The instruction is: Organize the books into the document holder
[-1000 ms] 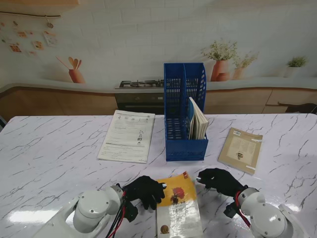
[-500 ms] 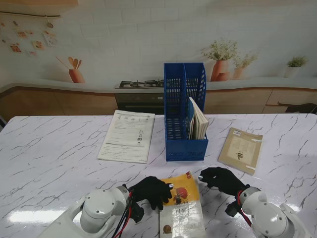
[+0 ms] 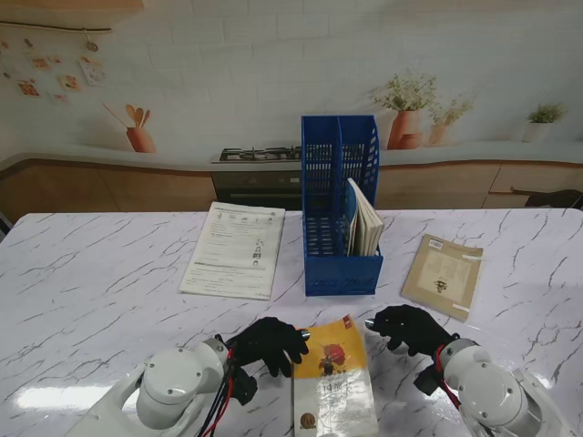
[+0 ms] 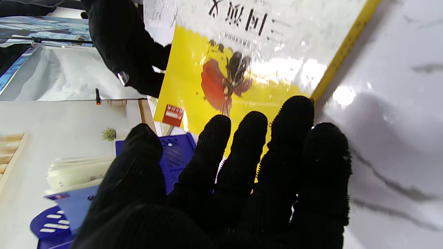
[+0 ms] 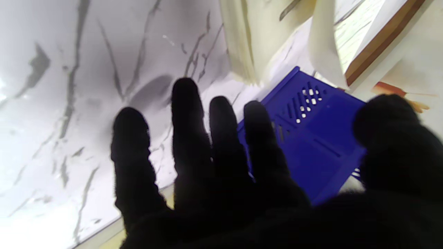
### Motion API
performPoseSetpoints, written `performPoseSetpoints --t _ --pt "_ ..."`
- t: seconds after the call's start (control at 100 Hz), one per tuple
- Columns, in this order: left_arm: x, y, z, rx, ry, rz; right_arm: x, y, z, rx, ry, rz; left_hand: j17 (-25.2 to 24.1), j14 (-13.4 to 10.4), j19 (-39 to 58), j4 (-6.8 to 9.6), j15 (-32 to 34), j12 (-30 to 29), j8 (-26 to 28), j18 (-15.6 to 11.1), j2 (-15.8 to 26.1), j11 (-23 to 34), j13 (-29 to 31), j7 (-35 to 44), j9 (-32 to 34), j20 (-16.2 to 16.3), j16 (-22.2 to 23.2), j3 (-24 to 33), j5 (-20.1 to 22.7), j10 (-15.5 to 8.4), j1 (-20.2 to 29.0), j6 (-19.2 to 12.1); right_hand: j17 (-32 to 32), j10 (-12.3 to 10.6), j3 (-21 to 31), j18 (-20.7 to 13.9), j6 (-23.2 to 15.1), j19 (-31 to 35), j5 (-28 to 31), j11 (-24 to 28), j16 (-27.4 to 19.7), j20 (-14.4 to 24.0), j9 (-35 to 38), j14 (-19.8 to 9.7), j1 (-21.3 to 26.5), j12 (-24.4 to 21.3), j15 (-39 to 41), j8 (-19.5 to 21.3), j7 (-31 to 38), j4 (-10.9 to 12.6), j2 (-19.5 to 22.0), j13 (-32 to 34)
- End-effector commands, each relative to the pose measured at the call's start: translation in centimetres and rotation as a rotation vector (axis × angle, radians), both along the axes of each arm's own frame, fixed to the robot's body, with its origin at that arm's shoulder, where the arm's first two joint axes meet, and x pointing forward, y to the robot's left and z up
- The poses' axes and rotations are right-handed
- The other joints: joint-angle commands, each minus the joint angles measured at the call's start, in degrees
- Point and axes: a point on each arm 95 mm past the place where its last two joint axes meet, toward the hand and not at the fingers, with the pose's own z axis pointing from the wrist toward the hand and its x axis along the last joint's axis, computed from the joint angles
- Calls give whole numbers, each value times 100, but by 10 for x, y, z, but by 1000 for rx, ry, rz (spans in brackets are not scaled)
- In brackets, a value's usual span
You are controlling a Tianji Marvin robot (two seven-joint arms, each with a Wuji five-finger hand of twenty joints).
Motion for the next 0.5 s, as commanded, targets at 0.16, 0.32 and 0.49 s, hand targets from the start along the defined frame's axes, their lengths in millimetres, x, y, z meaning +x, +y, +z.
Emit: performPoseSetpoints --t 0.16,0.32,0.49 --pt "3 23 12 92 -77 43 -1 14 19 -46 130 59 -239 -414 -82 189 -369 241 -46 -373 -406 -107 -514 -321 -746 85 191 -228 -763 -386 -3 -363 517 723 -394 -202 832 288 374 -297 -213 -51 170 407 -542 -407 -130 -513 -482 -36 312 241" --pt "7 27 8 107 -31 95 2 19 18 -74 190 58 -418 -179 -762 153 -1073 -16 -344 -826 -891 -428 -1326 -1022 -1563 -254 21 58 -1101 96 -106 276 671 1077 -470 -231 1209 188 411 -283 -505 -260 128 571 -511 -708 -273 -733 -629 -31 354 302" --pt "12 22 -3 114 47 122 1 20 11 -73 229 53 -165 79 -978 71 -939 -181 -574 -936 -1176 -365 -1541 -1508 -1813 -531 -171 899 -1057 511 -537 806 948 1312 -590 -295 1434 160 460 -304 -820 -558 143 683 -393 -859 -253 -941 -659 -17 421 386"
